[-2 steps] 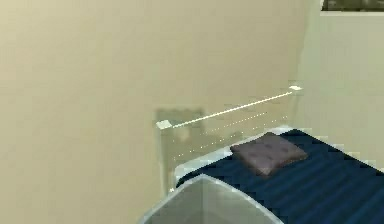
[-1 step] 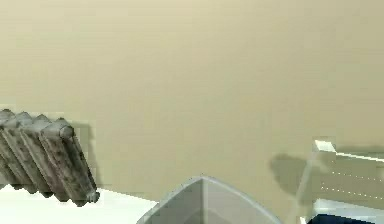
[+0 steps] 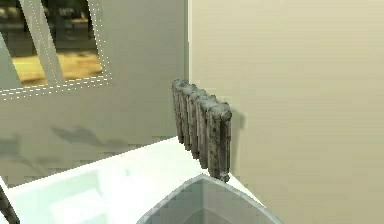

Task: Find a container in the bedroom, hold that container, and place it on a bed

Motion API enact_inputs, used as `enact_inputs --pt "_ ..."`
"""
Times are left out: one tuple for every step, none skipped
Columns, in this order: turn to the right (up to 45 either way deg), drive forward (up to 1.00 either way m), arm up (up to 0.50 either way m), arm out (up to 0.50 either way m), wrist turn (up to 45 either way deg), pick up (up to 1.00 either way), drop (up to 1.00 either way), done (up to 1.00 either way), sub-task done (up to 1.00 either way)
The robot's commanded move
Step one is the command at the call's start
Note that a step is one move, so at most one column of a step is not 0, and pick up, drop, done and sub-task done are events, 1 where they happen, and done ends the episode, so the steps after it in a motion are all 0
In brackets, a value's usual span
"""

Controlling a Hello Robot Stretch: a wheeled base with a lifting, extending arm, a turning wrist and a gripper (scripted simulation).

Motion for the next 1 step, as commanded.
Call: enact_inputs --pt "-6.0 0.00 0.00 0.00 0.0 0.00 0.00 0.00 0.00"
